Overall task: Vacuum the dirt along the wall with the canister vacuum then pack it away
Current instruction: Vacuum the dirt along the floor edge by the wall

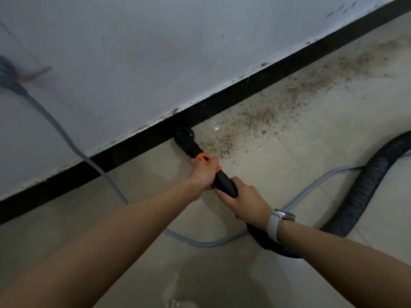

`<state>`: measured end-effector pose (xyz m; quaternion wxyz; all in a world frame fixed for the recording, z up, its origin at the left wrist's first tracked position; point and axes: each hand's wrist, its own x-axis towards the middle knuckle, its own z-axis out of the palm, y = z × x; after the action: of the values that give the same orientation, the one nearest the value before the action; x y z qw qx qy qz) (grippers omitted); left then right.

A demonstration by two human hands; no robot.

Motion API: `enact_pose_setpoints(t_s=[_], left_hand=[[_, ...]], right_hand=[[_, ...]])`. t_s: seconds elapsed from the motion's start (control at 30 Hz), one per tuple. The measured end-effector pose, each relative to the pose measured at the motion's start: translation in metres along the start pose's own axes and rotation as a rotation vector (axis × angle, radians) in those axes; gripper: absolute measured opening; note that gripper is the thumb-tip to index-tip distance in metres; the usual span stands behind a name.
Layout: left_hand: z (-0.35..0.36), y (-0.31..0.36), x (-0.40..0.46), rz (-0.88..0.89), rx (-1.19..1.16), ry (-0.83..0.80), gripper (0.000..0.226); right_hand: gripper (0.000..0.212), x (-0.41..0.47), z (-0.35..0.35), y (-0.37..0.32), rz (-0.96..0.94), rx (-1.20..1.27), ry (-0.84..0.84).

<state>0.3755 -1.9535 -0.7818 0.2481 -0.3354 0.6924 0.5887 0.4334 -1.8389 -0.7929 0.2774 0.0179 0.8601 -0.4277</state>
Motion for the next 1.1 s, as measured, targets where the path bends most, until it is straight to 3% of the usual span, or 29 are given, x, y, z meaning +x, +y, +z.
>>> enact_pose_setpoints(t_s=[0.23,0.5,1.1], left_hand=[[0.036,0.006,0.008,0.065,-0.017,-0.015,0.036],[0.063,0.019,0.021,0.105,0.062,-0.078,0.055],[0.117,0.061,0.041,0.207,0.197,-0.252,0.069]], right_hand=[[0.034,0.0,-0.022,0.018,0.043,-0.005,0.156],[0.038,-0.007,-0.035,0.046,0.079,-0.251,0.265],[0.033,0.013,-0.057,0.061,0.19,-0.089,0.427]])
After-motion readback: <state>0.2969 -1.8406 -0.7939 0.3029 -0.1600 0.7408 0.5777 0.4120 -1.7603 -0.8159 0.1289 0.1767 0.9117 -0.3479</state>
